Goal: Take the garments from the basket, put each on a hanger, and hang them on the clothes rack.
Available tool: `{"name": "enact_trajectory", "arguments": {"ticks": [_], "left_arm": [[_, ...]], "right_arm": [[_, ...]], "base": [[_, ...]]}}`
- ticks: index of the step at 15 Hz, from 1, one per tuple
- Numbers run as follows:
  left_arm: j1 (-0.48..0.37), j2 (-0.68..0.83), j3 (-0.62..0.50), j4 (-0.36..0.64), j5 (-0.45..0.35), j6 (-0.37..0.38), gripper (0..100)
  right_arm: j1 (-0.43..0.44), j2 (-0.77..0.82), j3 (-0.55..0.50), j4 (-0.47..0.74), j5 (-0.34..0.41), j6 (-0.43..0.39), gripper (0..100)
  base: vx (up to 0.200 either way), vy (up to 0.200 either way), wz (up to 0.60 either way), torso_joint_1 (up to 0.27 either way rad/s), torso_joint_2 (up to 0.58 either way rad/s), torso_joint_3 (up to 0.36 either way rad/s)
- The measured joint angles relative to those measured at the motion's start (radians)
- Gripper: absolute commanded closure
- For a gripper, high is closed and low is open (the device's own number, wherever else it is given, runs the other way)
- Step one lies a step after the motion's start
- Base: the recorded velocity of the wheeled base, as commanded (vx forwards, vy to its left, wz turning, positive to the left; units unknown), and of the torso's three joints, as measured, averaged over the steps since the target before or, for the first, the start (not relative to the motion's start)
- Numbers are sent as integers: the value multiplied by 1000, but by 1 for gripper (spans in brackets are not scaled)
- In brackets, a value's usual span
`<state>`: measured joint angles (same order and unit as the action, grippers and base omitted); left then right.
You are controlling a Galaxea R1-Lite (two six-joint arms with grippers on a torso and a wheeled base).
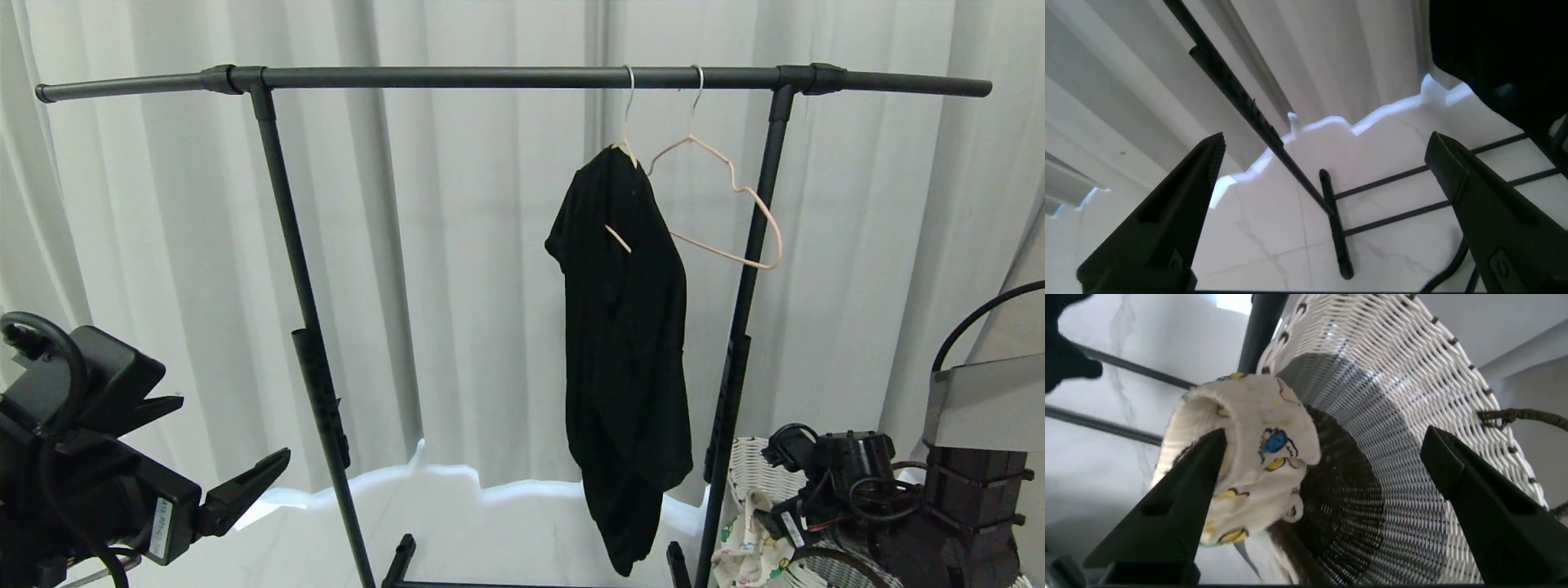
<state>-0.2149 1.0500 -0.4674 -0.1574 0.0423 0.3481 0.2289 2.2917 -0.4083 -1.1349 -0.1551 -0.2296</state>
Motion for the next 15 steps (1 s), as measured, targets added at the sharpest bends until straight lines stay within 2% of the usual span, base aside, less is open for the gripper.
{"name": "enact_trajectory", "arguments": {"ticks": [1, 6, 10, 15], "left_arm": [[0, 0, 0, 0, 0, 1, 0], [0, -5, 0, 0, 0, 0, 0], [0, -13, 10, 0, 0, 0, 0], [0, -17, 19, 0, -1, -1, 0]], "right_arm": [[-2, 9, -7, -1, 0, 0, 100], [-4, 24, -19, -13, -2, 0, 100], [-4, 19, -13, -83, -3, 4, 100], [2, -59, 8, -101, -1, 21, 100]], "base": [[0, 0, 0, 0, 0, 0], [0, 0, 0, 0, 0, 0], [0, 0, 0, 0, 0, 0], [0, 0, 0, 0, 0, 0]]}}
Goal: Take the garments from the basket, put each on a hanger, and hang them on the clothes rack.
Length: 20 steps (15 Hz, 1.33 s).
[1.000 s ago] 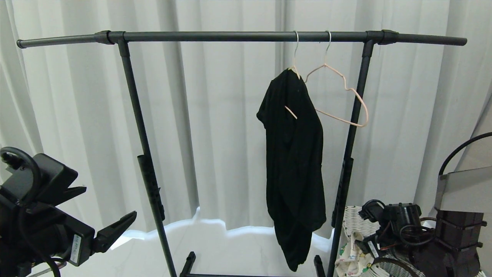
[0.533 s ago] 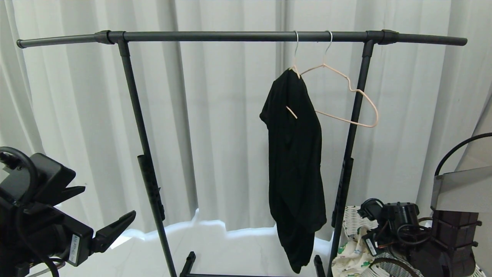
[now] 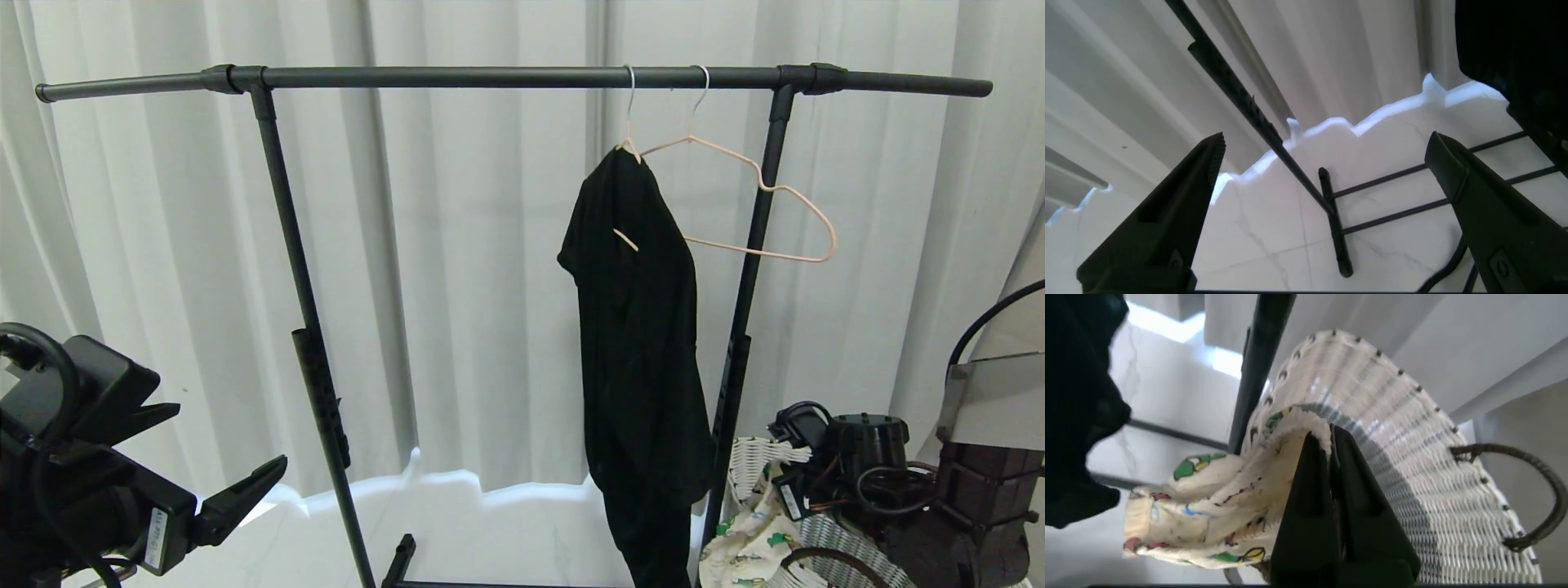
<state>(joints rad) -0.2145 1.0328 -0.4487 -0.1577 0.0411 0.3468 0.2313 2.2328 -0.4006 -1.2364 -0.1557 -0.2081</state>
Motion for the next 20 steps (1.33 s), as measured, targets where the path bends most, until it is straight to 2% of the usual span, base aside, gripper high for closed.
{"name": "enact_trajectory", "arguments": {"ticks": [6, 8, 11, 14, 16, 20], "left_arm": [[-2, -1, 10, 0, 0, 1, 0], [-2, -1, 11, 0, 0, 2, 0], [-2, -1, 11, -1, 0, 3, 0], [-2, -1, 10, -3, 0, 2, 0], [-2, -1, 10, -1, 0, 1, 0], [-2, -3, 0, -1, 0, 2, 0]], "right_arm": [[51, -202, 11, 4, 0, 17, 100], [64, -302, 7, 49, 1, 8, 100], [82, -450, -19, 179, 2, 0, 100], [129, -561, -87, 293, 1, -14, 100], [165, -614, -146, 372, -1, -17, 100], [208, -667, -249, 447, -2, -17, 100]], "base": [[0, 0, 0, 0, 0, 0], [0, 0, 0, 0, 0, 0], [-200, 0, 0, 7, 2, 5], [-200, 0, 0, 2, 2, 2], [-200, 0, 0, 0, 0, 2], [-200, 0, 0, 5, 1, 7]]}}
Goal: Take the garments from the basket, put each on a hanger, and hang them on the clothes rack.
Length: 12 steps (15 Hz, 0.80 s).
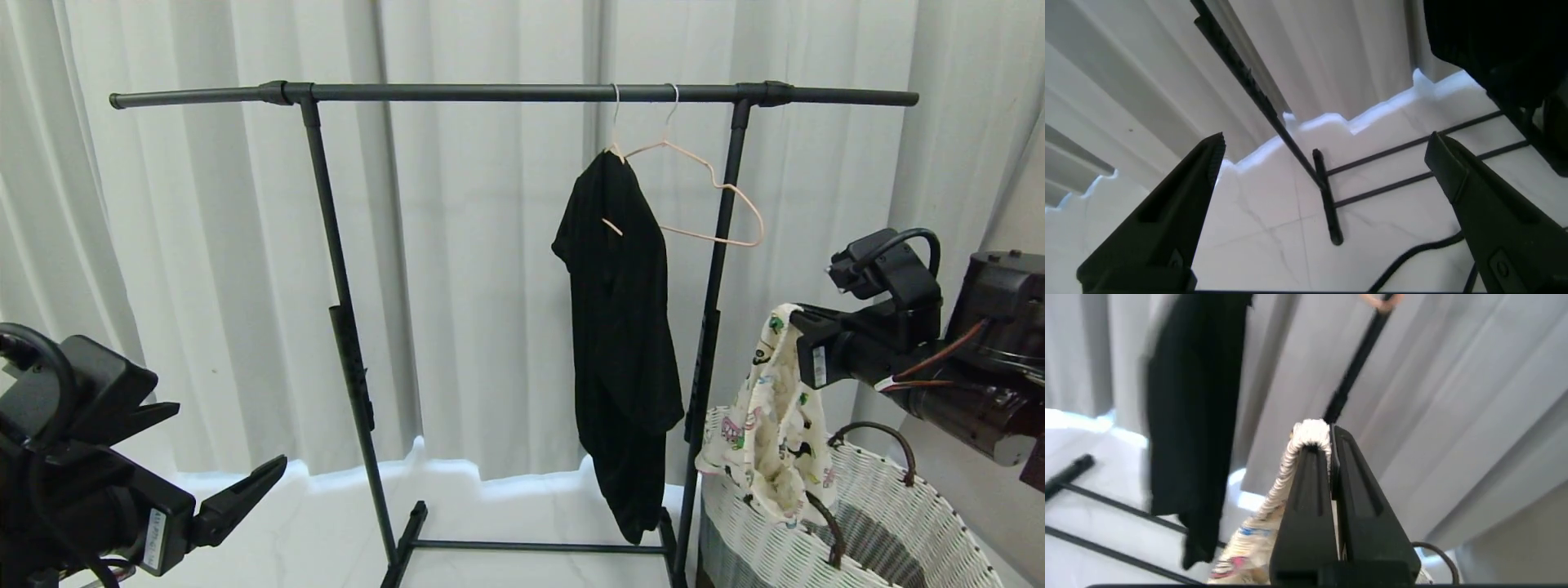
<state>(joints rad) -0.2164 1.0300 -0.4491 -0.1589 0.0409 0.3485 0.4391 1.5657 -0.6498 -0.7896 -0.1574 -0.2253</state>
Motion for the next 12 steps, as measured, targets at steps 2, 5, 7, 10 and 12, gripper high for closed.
{"name": "enact_trajectory", "arguments": {"ticks": [2, 5, 7, 10, 12], "left_arm": [[-7, 1, -1, 0, -3, -1, 0], [-70, 1, -3, -3, -6, -20, 0], [-137, 9, -14, -29, -7, -139, 0], [-288, 64, -61, -113, -6, -327, 0], [-377, 135, -92, -183, -5, -346, 0]], "right_arm": [[24, -3, -16, 2, 2, 0, 100], [71, 2, -32, 9, 3, 1, 100], [103, 10, -60, 19, 2, 4, 100], [153, 33, -143, 21, 3, 32, 100], [204, 41, -180, 32, 2, 91, 100]], "base": [[0, 0, 0, 0, 0, 0], [0, 0, 0, 0, 0, 0], [0, 0, 0, 0, 0, 0], [0, 0, 0, 0, 0, 0], [0, 0, 0, 0, 0, 0]]}}
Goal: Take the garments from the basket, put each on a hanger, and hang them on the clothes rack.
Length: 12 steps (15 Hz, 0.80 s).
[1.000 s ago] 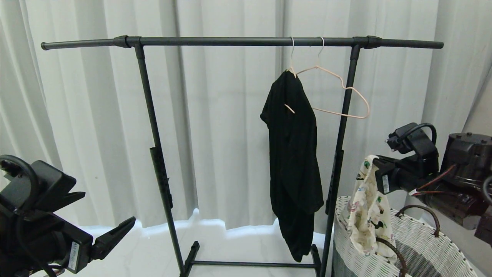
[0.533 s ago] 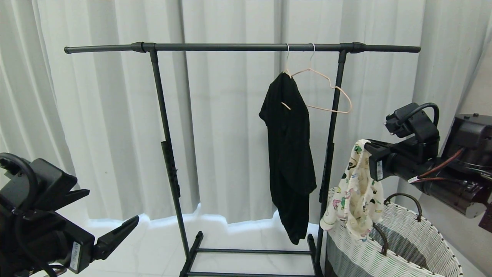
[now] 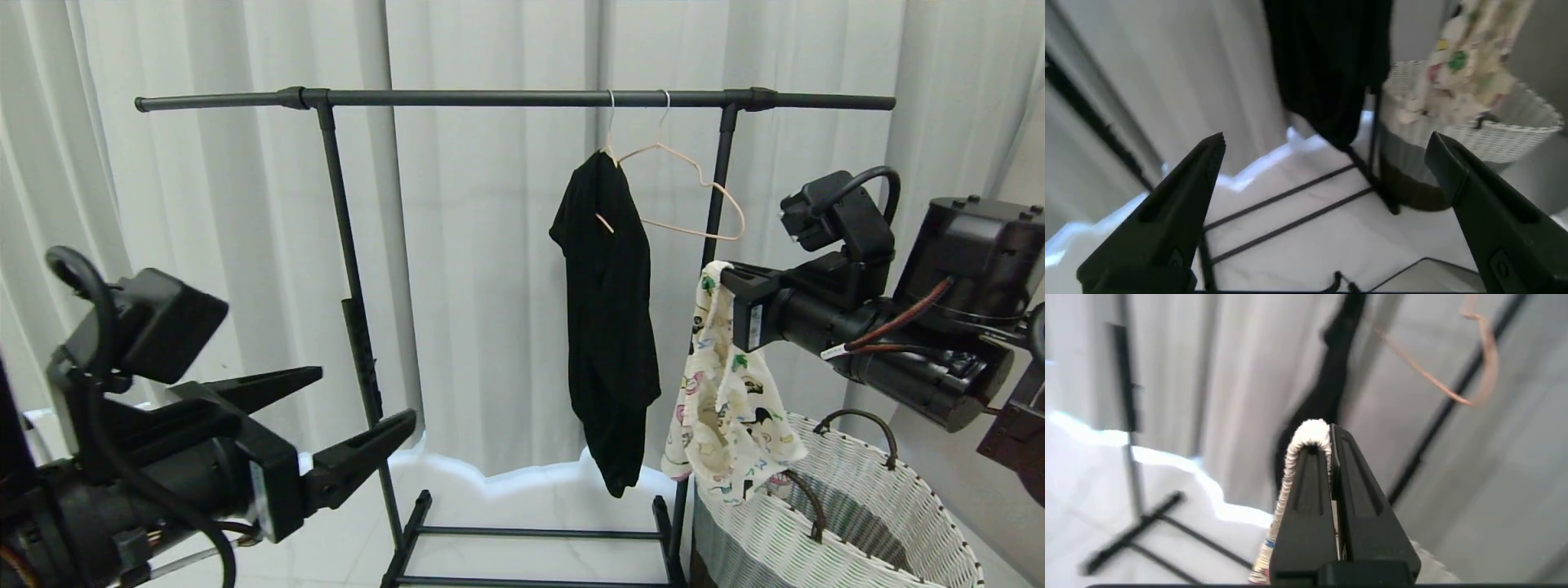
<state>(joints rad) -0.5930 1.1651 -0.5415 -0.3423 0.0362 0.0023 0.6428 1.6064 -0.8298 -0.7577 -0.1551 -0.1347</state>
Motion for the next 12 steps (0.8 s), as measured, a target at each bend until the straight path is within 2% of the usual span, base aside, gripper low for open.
{"name": "enact_trajectory", "arguments": {"ticks": [3, 5, 8, 10, 12], "left_arm": [[-125, 116, -20, -60, 1, -31, 0], [-206, 190, -40, -66, 1, -111, 0], [-244, 282, -91, -67, 2, -159, 0], [-266, 322, -123, -67, 4, -260, 0], [-280, 340, -135, -66, 19, -303, 0]], "right_arm": [[84, -2, -47, 42, 0, 26, 100], [137, 0, -93, 76, 0, 27, 100], [186, 13, -149, 106, 0, 27, 100], [234, 27, -167, 116, 0, 27, 100], [279, 44, -187, 117, -1, 26, 100]], "base": [[0, 0, 0, 0, 0, 0], [0, 0, 0, 0, 0, 0], [0, 0, 0, 0, 0, 0], [0, 0, 0, 0, 0, 0], [0, 0, 0, 0, 0, 0]]}}
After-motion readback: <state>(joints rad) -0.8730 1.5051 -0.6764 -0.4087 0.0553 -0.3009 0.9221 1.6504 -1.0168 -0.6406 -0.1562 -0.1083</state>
